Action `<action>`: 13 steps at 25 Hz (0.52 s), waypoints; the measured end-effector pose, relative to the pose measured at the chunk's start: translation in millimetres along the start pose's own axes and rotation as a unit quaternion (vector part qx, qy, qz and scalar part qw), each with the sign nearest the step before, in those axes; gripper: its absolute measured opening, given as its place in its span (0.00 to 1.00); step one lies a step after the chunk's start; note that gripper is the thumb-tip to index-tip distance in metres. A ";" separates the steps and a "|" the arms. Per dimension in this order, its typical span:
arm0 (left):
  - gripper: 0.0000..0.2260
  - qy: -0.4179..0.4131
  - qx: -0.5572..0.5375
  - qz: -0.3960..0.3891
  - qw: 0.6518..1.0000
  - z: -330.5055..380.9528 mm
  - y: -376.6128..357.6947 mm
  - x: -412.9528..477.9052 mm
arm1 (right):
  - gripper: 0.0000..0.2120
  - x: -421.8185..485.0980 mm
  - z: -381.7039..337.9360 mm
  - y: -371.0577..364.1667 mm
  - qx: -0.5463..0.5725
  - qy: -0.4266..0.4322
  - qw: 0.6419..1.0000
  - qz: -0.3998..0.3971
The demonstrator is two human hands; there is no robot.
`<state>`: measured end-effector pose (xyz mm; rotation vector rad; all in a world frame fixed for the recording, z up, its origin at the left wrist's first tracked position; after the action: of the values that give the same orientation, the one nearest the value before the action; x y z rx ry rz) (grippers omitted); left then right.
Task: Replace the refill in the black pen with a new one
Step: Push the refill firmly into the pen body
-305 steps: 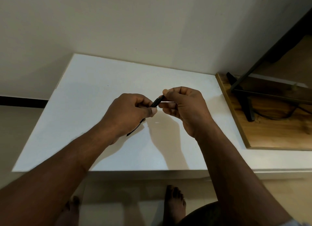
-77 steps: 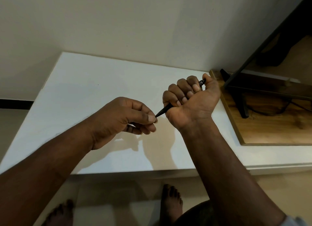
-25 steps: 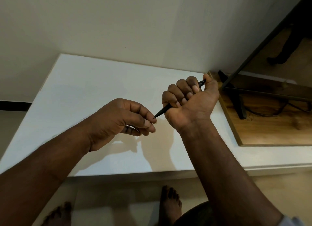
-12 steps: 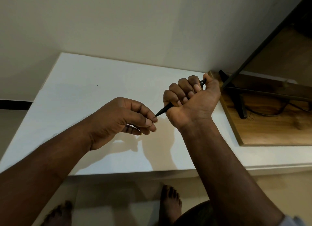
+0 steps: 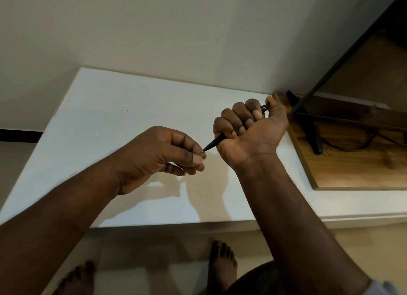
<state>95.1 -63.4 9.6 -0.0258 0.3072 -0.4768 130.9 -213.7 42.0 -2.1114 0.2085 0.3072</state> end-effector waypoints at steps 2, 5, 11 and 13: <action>0.09 -0.001 0.001 0.000 1.000 0.1 0.1 0.2 | 0.23 0.0 0.1 -0.2 -0.002 -0.001 1.000 -0.001; 0.09 -0.001 0.002 0.001 1.000 0.1 0.5 0.3 | 0.24 -0.6 1.5 0.1 0.003 -0.005 1.000 0.000; 0.09 -0.001 0.001 -0.003 1.000 -0.4 0.2 -0.4 | 0.23 -0.9 0.2 0.0 0.002 -0.001 1.000 0.000; 0.09 0.000 0.003 -0.003 1.000 -0.7 0.0 -0.8 | 0.24 -1.4 0.7 0.6 -0.005 0.001 1.000 0.004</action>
<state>94.2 -62.9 9.1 -0.0209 0.3054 -0.4843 129.2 -213.4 41.6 -2.1203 0.2167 0.3119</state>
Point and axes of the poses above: each hand's wrist, its own x-axis towards the middle knuckle, its own y-axis out of the back of the hand, z = x × y, the point moved 8 cm from there along x, towards the middle knuckle, and after that the axes turned 4 degrees about -x, right-handed, at the moved point
